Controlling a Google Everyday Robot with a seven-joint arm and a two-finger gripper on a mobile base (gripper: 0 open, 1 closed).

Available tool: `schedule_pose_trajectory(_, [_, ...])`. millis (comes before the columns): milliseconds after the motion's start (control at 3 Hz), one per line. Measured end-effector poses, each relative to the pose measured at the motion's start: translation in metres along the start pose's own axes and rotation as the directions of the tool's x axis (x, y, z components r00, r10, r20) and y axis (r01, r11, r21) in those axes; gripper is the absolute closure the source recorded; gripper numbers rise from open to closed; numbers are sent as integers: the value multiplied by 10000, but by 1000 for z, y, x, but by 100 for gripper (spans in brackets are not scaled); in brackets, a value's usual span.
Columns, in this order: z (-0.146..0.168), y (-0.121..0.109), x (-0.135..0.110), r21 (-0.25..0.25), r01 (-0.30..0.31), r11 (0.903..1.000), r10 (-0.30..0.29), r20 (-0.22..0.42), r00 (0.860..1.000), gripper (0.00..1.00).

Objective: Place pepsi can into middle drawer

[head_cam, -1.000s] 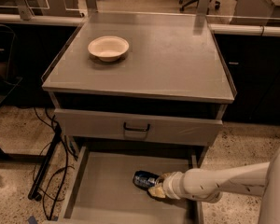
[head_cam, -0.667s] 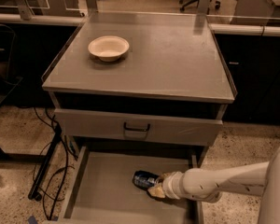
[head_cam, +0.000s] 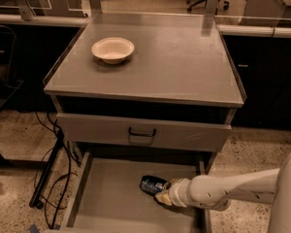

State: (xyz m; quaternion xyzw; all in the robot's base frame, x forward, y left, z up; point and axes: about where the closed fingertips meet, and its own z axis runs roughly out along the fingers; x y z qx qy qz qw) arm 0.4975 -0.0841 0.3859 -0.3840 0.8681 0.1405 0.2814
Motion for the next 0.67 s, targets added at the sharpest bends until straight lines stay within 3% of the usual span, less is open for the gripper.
schedule_pose_trajectory(333, [0,0,0,-3,1,10000,-1,0,10000,0])
schedule_pose_trajectory(667, [0,0,0,-3,1,10000,-1,0,10000,0])
